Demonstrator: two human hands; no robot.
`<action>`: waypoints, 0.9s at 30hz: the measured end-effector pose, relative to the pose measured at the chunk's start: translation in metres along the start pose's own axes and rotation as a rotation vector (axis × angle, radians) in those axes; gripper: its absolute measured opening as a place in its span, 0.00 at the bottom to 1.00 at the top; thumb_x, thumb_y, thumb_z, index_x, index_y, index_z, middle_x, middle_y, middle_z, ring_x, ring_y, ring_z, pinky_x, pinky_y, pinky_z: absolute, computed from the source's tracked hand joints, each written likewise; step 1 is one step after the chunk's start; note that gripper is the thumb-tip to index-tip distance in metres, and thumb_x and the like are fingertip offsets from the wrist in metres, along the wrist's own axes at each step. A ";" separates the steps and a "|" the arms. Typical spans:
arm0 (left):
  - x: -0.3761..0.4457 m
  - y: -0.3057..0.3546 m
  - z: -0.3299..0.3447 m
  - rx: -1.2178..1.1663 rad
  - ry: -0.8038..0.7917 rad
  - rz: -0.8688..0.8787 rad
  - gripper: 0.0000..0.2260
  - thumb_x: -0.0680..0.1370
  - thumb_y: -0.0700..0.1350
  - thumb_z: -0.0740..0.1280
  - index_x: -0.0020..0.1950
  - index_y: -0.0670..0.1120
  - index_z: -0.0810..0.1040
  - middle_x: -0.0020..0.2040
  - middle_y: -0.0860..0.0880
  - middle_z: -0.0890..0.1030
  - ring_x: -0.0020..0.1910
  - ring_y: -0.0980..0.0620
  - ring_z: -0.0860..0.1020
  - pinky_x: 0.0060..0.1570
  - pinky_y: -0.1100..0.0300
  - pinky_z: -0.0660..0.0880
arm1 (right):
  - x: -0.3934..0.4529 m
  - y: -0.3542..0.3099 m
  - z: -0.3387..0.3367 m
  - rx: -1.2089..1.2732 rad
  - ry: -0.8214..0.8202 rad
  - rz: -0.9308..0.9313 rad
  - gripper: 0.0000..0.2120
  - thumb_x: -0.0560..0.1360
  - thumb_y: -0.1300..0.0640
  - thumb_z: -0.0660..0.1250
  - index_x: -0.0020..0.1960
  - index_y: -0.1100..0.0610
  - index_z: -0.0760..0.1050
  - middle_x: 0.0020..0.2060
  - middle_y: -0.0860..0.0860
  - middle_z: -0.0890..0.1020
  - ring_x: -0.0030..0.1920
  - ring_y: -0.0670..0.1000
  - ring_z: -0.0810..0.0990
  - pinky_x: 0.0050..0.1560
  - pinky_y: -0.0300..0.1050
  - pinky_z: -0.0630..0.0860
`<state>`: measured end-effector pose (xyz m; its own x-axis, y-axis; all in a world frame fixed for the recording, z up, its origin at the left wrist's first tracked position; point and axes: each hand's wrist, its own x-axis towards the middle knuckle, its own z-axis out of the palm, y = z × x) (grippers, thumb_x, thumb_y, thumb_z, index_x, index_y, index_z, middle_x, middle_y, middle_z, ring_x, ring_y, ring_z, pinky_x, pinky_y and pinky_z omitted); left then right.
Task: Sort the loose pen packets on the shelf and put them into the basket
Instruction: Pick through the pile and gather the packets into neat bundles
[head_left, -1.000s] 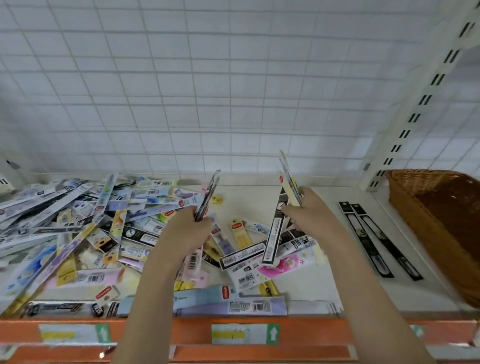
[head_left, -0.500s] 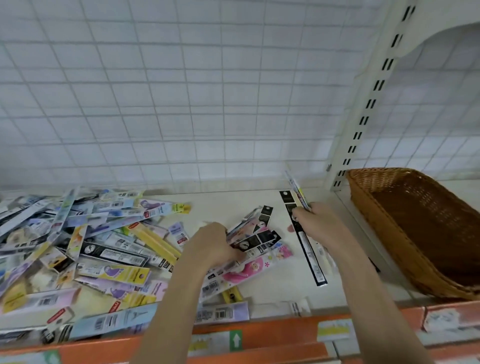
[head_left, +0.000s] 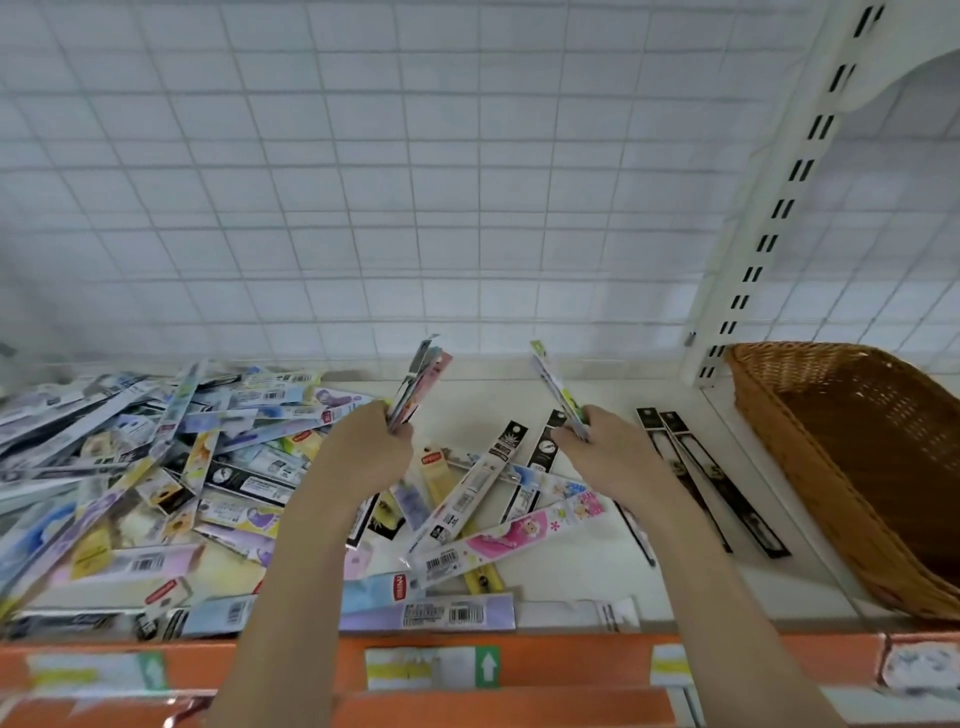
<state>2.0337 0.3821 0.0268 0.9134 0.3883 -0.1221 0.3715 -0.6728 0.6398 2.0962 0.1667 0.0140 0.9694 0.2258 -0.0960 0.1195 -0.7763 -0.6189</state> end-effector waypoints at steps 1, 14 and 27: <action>-0.001 -0.001 0.000 -0.004 -0.007 -0.007 0.12 0.79 0.44 0.58 0.35 0.48 0.64 0.35 0.45 0.75 0.40 0.45 0.78 0.37 0.57 0.71 | 0.000 -0.002 0.002 -0.047 0.014 -0.011 0.15 0.78 0.52 0.57 0.35 0.53 0.61 0.32 0.49 0.69 0.32 0.49 0.69 0.29 0.40 0.61; -0.007 0.011 0.052 0.241 -0.180 -0.028 0.08 0.73 0.46 0.66 0.46 0.42 0.73 0.38 0.47 0.76 0.36 0.48 0.76 0.32 0.60 0.72 | -0.019 0.004 0.006 -0.071 -0.109 0.004 0.06 0.74 0.55 0.64 0.40 0.56 0.71 0.35 0.52 0.77 0.32 0.49 0.73 0.30 0.40 0.66; -0.014 -0.025 -0.009 -0.004 0.017 -0.033 0.11 0.79 0.47 0.58 0.51 0.41 0.75 0.46 0.40 0.83 0.30 0.49 0.70 0.30 0.60 0.66 | -0.034 -0.021 0.027 0.042 -0.341 0.011 0.11 0.74 0.52 0.66 0.40 0.60 0.78 0.31 0.51 0.84 0.24 0.39 0.75 0.28 0.33 0.71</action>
<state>2.0097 0.3990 0.0195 0.8976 0.4210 -0.1306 0.4009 -0.6568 0.6387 2.0544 0.1913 0.0089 0.8424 0.4068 -0.3534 0.0936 -0.7564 -0.6474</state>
